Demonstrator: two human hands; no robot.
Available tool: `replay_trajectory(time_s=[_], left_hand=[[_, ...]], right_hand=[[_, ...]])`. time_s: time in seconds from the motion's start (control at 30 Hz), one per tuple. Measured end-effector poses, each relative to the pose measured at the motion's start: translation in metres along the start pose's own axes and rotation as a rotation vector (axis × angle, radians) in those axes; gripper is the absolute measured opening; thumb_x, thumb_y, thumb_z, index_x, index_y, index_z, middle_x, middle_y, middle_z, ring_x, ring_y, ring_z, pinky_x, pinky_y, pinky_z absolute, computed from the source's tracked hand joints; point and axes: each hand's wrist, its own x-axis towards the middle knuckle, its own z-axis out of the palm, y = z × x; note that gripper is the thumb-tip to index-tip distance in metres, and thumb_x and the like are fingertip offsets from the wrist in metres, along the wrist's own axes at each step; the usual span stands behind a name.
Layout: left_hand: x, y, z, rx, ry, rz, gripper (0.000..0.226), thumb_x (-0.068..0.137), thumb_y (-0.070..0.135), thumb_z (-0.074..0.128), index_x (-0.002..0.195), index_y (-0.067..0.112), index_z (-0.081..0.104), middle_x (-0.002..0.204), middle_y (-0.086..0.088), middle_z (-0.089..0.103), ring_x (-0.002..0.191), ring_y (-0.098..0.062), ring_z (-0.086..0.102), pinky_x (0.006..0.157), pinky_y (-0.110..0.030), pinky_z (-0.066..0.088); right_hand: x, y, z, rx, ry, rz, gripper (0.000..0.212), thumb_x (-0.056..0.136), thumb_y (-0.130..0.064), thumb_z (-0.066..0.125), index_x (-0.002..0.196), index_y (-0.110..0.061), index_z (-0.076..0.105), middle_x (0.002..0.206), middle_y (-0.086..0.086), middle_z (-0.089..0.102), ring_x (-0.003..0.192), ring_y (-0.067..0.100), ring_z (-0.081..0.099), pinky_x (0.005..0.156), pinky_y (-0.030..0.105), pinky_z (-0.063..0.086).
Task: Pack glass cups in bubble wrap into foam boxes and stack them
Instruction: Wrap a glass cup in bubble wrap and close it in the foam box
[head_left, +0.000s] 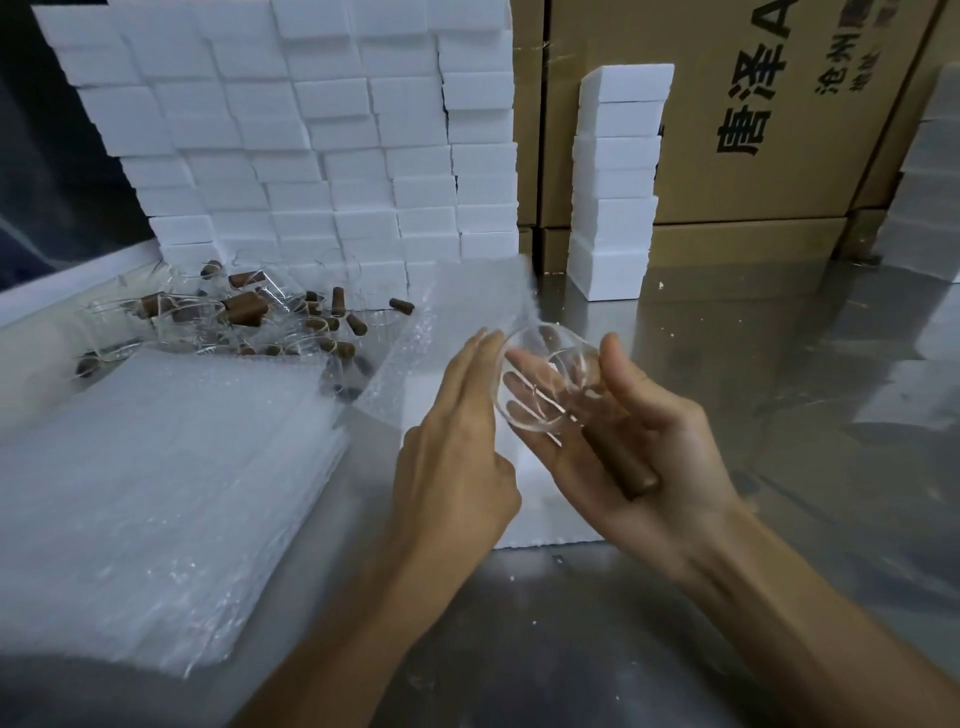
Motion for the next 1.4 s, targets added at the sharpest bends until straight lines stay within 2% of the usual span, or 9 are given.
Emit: replay_trajectory(time_s=[0.17,0.33,0.47,0.67,0.9,1.03,1.17,1.27,1.4], left_hand=[[0.0,0.0,-0.001,-0.032,-0.045,0.001,0.102,0.08,-0.009,0.062,0.155,0.038,0.01,0.162,0.025,0.005,0.106,0.004,0.05,0.071,-0.004,0.043],[-0.001,0.001,0.0,0.038,-0.101,0.152,0.104,0.08,-0.009,0.061,0.155,0.036,0.004,0.161,0.029,-0.003,0.07,-0.015,0.063,0.063,-0.032,0.054],[-0.002,0.001,0.002,0.097,-0.077,0.342,0.104,0.069,-0.015,0.062,0.155,0.022,0.018,0.164,0.011,0.013,0.052,-0.016,0.054,0.047,-0.021,0.041],[-0.007,0.001,0.016,0.176,-0.111,0.455,0.105,0.065,-0.016,0.061,0.156,0.018,0.022,0.166,0.009,0.007,0.043,-0.013,0.039,0.042,-0.029,0.043],[-0.015,0.011,0.024,0.092,-0.115,0.574,0.095,0.069,-0.008,0.061,0.155,0.016,0.026,0.166,0.01,0.007,0.049,-0.016,0.047,0.048,-0.036,0.047],[-0.015,0.013,0.013,-0.087,-0.07,0.583,0.074,0.073,0.011,0.063,0.144,0.019,0.043,0.16,0.007,0.027,0.054,0.009,0.041,0.056,-0.012,0.041],[0.005,-0.007,-0.012,-0.13,0.368,0.418,0.036,0.076,0.014,0.059,0.111,0.008,0.059,0.095,0.002,0.056,0.061,0.001,0.047,0.059,-0.009,0.033],[0.022,-0.026,-0.029,-0.29,0.578,0.082,0.022,0.078,0.016,0.06,0.1,0.016,0.058,0.091,0.002,0.06,0.069,-0.007,0.055,0.061,-0.016,0.042],[0.038,-0.043,-0.045,-0.858,0.31,-0.404,0.025,0.086,0.018,0.069,0.11,0.015,0.063,0.103,-0.005,0.067,0.084,-0.016,0.066,0.073,-0.028,0.052]], right_hand=[[0.003,-0.001,-0.007,-0.141,0.075,-0.048,0.028,0.094,-0.043,0.053,0.094,-0.019,0.067,0.124,0.004,0.062,0.127,0.025,0.054,0.116,0.05,0.034],[0.006,0.002,-0.009,-0.271,0.122,-0.088,0.036,0.102,-0.039,0.043,0.12,-0.024,0.07,0.145,-0.013,0.051,0.14,0.017,0.038,0.108,0.055,0.043],[0.011,0.003,-0.013,-0.327,0.164,-0.095,0.031,0.105,-0.03,0.046,0.127,-0.021,0.066,0.131,-0.009,0.06,0.125,0.016,0.054,0.1,0.04,0.051],[0.011,0.003,-0.016,-0.155,0.185,-0.175,0.026,0.099,0.001,0.05,0.113,-0.01,0.069,0.114,0.013,0.073,0.114,0.023,0.068,0.092,0.029,0.056],[0.008,0.005,-0.015,-0.083,0.187,-0.143,0.019,0.097,-0.004,0.056,0.099,-0.008,0.075,0.103,0.019,0.071,0.093,0.02,0.074,0.077,0.027,0.061],[0.01,-0.002,-0.019,-0.147,0.153,-0.152,0.018,0.096,0.004,0.054,0.098,-0.007,0.068,0.095,0.014,0.069,0.086,0.019,0.07,0.071,0.031,0.06],[0.012,-0.014,-0.025,-0.249,0.127,-0.127,0.031,0.087,-0.016,0.063,0.115,-0.02,0.074,0.12,0.003,0.071,0.111,0.022,0.069,0.085,0.049,0.058],[0.008,-0.025,-0.028,-0.358,0.042,-0.067,0.054,0.079,-0.03,0.07,0.132,-0.023,0.063,0.132,-0.008,0.065,0.118,0.024,0.065,0.091,0.053,0.056],[0.002,-0.028,-0.024,-0.438,-0.098,-0.03,0.064,0.077,-0.03,0.069,0.139,-0.021,0.053,0.136,-0.003,0.063,0.121,0.029,0.063,0.09,0.052,0.056]])
